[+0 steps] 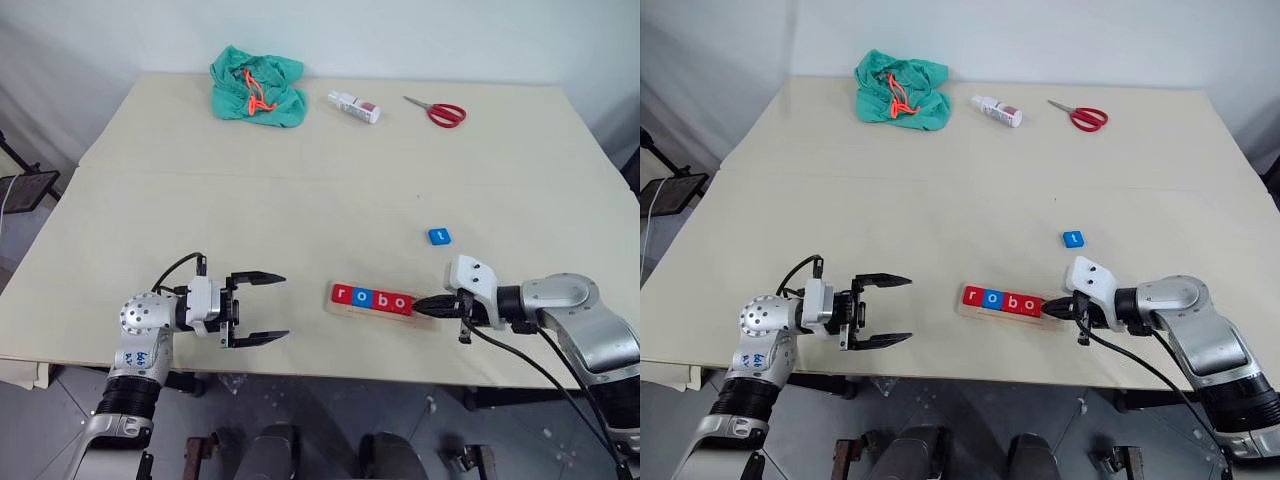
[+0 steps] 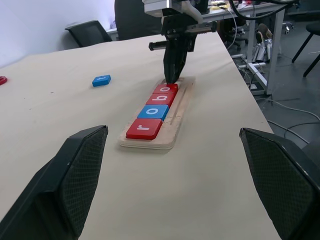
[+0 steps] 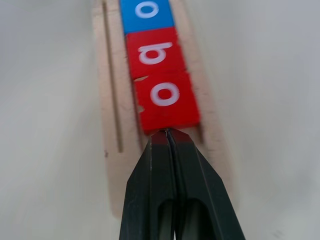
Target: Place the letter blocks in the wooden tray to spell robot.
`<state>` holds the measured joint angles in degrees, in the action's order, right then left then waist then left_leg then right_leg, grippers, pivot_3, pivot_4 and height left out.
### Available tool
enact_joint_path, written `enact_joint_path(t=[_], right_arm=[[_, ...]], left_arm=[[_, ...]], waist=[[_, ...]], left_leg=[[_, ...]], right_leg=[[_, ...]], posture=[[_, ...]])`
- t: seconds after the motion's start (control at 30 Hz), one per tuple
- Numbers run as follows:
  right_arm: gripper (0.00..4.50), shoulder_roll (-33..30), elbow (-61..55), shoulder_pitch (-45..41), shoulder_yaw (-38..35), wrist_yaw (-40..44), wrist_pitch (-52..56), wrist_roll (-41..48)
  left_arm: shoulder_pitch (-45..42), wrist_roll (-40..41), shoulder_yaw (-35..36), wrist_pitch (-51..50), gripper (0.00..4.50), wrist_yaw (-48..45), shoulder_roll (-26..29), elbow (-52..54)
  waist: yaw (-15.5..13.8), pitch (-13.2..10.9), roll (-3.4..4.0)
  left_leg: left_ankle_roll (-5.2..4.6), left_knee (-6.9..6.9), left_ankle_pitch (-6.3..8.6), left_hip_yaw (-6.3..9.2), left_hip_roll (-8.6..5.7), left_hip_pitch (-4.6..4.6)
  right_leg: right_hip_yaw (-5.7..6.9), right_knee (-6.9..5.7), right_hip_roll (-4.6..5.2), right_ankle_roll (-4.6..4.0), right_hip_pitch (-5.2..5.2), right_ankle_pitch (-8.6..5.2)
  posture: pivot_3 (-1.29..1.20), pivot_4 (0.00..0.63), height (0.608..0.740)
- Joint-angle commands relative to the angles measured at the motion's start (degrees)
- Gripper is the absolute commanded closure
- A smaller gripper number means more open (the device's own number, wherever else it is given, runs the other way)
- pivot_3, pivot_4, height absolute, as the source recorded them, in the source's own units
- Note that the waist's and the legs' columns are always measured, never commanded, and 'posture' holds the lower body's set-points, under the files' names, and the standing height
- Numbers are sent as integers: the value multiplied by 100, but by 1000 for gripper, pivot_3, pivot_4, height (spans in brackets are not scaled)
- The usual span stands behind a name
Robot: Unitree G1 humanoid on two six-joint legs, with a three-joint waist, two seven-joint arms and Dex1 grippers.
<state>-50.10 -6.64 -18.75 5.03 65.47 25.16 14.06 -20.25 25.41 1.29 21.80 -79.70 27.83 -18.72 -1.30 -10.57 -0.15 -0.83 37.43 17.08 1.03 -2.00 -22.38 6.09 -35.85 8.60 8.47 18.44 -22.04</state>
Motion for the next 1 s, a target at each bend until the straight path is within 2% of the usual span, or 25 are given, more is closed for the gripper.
enact_joint_path(t=[0.03, 0.3, 0.4, 0.47, 0.77, 1.0], right_arm=[[4470, -188, -86, -21, -349, -27, 22, 93], [4470, -207, -551, 348, -1210, -418, 667, 575], [3855, 268, -834, 977, -2338, -1106, 970, 1025], [3182, 527, -1009, 1354, -2798, -1490, 1078, 1127], [27, 1208, -1412, 1885, -3268, -2575, 1073, 1242], [27, 1492, -1475, 1453, -2851, -3088, 1380, 1379]], left_arm=[[-50, 11, 33, 51, 0, -12, 17, 69], [-32, 33, 67, 78, 0, -83, 63, 20], [-86, 66, 112, 76, 0, -156, 107, -67], [-139, 81, 132, 68, 0, -214, 125, -145], [-512, 64, 199, 122, 0, -451, 139, -671], [-626, 48, 171, 117, 0, -511, 114, -700]], waist=[[-1, 0, 0], [-6, 0, 0], [-32, 0, -1], [-41, 0, -1], [22, 1, 1], [13, 1, 1]], left_leg=[[0, 0, 0, 0, -1, 0], [0, -1, 0, 0, 0, -1], [0, -1, 0, 0, 1, -1], [0, -3, 0, 0, -2, -1], [1, -9, 0, -8, 2, 8], [1, -9, 0, -5, 0, 10]], right_leg=[[0, 0, 1, 0, 0, 0], [1, 0, 1, 0, 0, 0], [3, 0, 0, 0, -1, 0], [12, -2, 1, 0, -5, 0], [-3, -3, -2, 0, -1, 0], [-6, -5, -1, 0, -2, 0]], posture=[[0, 150, 740], [0, 150, 740], [0, 150, 740], [0, 150, 740], [0, 150, 740], [0, 150, 740]])
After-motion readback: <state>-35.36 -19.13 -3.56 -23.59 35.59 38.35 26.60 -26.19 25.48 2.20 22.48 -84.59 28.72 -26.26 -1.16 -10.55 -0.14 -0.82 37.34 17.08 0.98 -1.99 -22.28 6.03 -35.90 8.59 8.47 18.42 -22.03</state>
